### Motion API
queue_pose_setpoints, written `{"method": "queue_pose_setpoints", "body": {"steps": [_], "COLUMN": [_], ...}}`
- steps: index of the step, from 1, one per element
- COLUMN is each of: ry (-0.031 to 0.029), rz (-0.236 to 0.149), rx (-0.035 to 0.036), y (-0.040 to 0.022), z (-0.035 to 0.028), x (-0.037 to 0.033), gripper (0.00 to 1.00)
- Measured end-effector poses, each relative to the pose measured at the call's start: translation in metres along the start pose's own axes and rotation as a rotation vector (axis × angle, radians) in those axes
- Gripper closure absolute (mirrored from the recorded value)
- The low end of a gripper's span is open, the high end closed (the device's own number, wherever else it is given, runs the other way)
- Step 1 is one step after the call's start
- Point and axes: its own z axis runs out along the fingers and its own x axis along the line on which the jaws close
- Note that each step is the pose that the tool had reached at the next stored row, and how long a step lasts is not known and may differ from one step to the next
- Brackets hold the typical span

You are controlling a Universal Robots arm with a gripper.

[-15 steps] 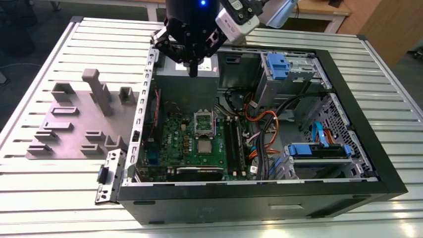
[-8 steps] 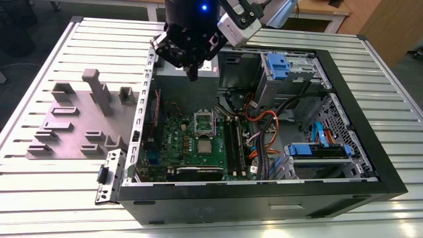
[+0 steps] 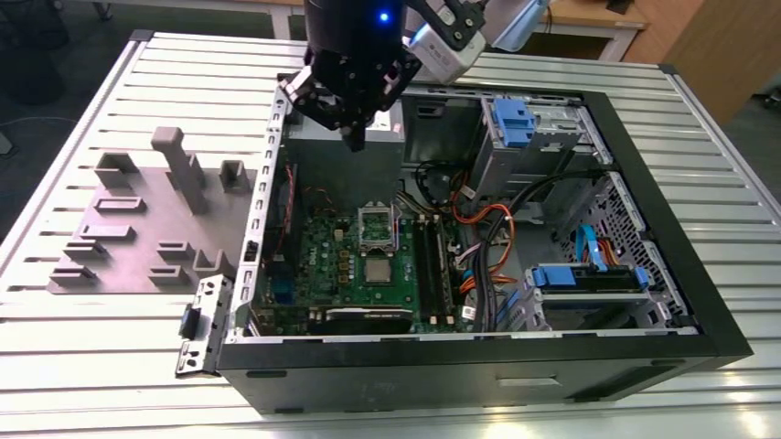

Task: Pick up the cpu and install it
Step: 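Close the cpu cover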

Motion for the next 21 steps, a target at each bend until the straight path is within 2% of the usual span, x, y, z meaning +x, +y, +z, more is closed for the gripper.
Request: {"method": "queue_pose_setpoints", "body": {"steps": [7, 15, 21], "ry": [0.004, 0.0056, 0.0102], "rz": [-0.119, -0.157, -0.256], "rx": [-0.0023, -0.0029, -0.0048], "y": [-0.0001, -0.0063, -0.0067], "z": [0.0023, 0.0082, 0.0154], "x": [0.0001, 0.0037, 0.0039], "gripper": [0.89, 0.89, 0.89]}}
